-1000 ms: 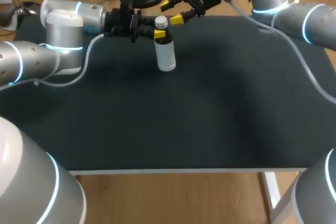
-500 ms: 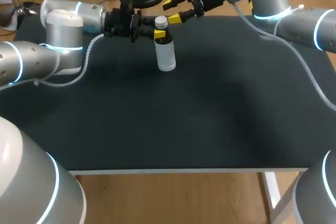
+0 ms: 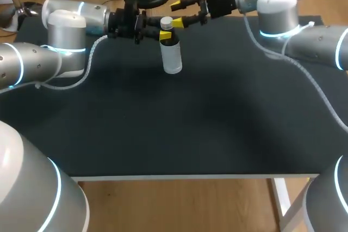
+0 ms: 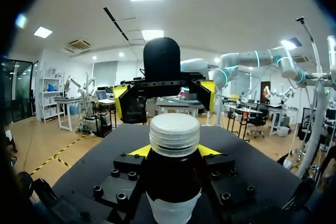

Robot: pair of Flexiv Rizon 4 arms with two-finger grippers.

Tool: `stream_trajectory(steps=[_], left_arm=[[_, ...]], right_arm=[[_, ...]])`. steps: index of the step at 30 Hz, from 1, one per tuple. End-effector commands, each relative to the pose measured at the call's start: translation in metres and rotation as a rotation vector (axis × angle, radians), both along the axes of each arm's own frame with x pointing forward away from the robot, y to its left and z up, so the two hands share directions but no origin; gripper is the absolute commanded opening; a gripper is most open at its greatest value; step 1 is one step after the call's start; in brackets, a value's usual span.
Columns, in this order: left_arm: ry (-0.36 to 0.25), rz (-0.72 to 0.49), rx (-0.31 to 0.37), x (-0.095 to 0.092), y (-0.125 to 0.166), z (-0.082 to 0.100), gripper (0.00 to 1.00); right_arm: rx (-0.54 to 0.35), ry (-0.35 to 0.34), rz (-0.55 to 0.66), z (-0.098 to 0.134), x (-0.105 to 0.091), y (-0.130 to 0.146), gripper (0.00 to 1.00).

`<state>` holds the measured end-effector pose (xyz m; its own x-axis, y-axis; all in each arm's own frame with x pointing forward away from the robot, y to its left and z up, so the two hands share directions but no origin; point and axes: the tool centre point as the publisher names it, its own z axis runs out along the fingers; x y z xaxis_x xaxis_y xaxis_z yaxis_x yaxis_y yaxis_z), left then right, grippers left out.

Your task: Unscrew the bottle cap

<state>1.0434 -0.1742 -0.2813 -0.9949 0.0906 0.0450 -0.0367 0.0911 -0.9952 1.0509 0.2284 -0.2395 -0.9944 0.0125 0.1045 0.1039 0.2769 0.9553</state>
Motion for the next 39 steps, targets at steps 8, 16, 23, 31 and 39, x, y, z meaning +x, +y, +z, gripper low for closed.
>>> stream_trajectory(steps=[8, 16, 23, 31, 39], left_arm=[[0.001, -0.002, 0.001, 0.001, 0.000, 0.000, 0.00], [0.001, -0.002, 0.001, 0.001, 0.000, 0.000, 0.00], [0.001, -0.002, 0.001, 0.001, 0.000, 0.000, 0.00], [0.001, -0.002, 0.001, 0.001, 0.000, 0.000, 0.00], [0.001, -0.002, 0.001, 0.001, 0.000, 0.000, 0.00]], right_arm=[[-0.064, -0.156, -0.620, -0.003, 0.000, 0.006, 1.00], [-0.062, -0.146, -0.611, -0.006, 0.000, 0.012, 1.00], [-0.056, -0.126, -0.607, -0.011, 0.005, 0.015, 1.00], [-0.047, -0.117, -0.594, -0.011, 0.008, 0.015, 1.00], [-0.039, -0.100, -0.575, -0.015, 0.011, 0.020, 1.00]])
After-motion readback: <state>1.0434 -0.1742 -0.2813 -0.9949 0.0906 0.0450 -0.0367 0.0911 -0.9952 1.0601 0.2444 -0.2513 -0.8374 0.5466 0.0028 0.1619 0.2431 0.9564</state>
